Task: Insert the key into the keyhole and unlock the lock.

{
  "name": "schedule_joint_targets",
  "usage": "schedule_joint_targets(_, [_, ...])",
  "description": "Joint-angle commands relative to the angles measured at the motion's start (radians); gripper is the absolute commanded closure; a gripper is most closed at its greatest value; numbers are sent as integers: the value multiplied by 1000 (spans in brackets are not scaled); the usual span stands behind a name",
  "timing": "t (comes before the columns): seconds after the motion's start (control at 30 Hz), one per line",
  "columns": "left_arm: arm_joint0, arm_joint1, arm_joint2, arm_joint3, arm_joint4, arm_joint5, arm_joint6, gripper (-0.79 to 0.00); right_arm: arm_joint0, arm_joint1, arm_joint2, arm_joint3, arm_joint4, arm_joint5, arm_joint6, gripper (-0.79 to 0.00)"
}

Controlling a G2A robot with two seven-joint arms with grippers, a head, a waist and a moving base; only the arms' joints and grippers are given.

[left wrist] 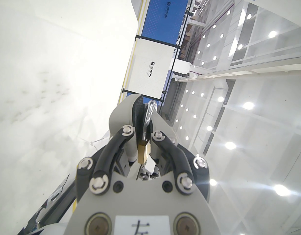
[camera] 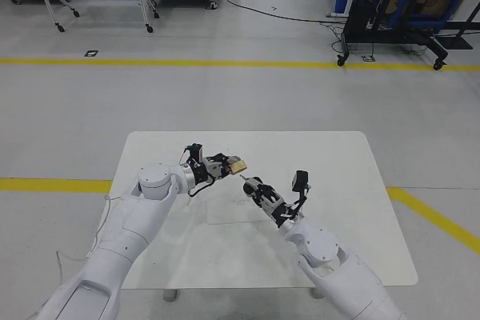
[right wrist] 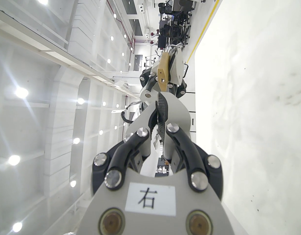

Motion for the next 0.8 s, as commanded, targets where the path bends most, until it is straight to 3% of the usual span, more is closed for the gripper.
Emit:
schedule_joint_targets(0.0, [-1,-1,0,1,2,3,-1,0,2,-3,2,5,0,8,-8,0])
schedule_joint_targets(0.77, [-7,-7,11,7,45,1,-9,0,23,-32,12,40,0,61,-17,0])
